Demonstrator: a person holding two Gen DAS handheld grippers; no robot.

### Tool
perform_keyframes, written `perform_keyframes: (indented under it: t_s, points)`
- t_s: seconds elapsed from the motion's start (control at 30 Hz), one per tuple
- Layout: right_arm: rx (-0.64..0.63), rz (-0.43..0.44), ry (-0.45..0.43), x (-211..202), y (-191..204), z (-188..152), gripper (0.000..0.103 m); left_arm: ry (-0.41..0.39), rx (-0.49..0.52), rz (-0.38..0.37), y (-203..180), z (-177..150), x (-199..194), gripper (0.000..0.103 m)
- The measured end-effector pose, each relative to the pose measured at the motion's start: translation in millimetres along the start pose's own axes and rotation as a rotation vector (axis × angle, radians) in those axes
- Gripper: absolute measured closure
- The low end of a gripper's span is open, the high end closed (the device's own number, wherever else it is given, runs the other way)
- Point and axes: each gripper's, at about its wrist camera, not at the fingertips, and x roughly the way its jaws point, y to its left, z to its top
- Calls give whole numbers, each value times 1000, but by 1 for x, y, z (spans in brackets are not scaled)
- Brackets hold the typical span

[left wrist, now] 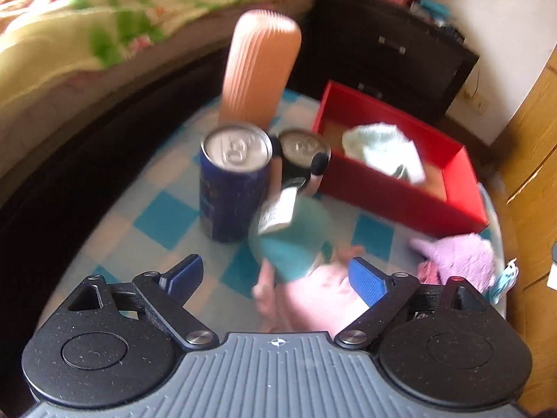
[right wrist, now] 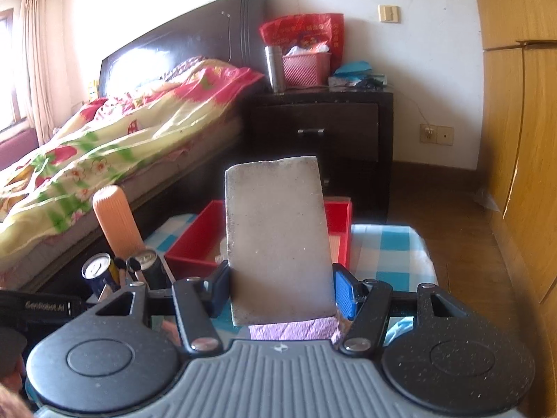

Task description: Organize soft objects

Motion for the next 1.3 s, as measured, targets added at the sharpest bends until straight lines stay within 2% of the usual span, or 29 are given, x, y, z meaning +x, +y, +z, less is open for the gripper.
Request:
perform_keyframes:
  t_s: [0.07, 0.13, 0.27, 0.3, 0.33, 0.43, 0.5, 0.63, 0.77, 0.83, 0.87, 0.93, 1.0, 1.2, 1.27, 1.3]
  points:
    - [16, 27, 33, 6, 1, 0, 66, 67, 10, -74, -15, 2, 16, 16]
    - [24, 41, 44, 9, 5, 0, 66, 134, 3, -97, -33, 5, 38, 14]
    - [9, 53, 52, 10, 12, -1, 66, 233, -104, -50, -38, 2, 88, 6]
    - [4, 56, 55, 10, 13, -2, 66, 271, -144, -70, -35, -4, 100, 6]
    - [-4, 58, 57, 10, 14, -3, 66, 229, -161, -67, -34, -7, 99, 8]
    - [-16, 51, 62, 11, 11, -5, 66, 214, -131, -55, -36, -8, 92, 17]
    - [-1, 53, 69, 12, 7, -4, 66, 170, -121, -52, -35, -8, 81, 22]
    - [1, 49, 50, 8, 7, -1, 66, 22, 2, -27, -42, -6, 40, 24]
    - [-4, 45, 27, 5, 11, 2, 66, -124, 97, -38, -55, -6, 1, 30]
    - [-15, 38, 16, 4, 14, 2, 66, -155, 142, -50, -62, -5, -8, 33]
    - [-18, 35, 14, 4, 15, 2, 66, -148, 148, -65, -62, -3, -8, 37]
    - [-12, 35, 17, 5, 15, 1, 66, -97, 139, -119, -58, -6, -5, 38]
    - [-10, 37, 24, 6, 15, 1, 66, -46, 147, -141, -67, -8, 6, 39]
    - [-6, 36, 41, 10, 10, 1, 66, 85, 250, -46, -63, -29, 41, 37]
    - [-3, 38, 41, 9, 9, 1, 66, 126, 245, -53, -61, -31, 52, 29]
    - [2, 40, 42, 9, 8, 1, 66, 182, 260, -64, -61, -33, 61, 25]
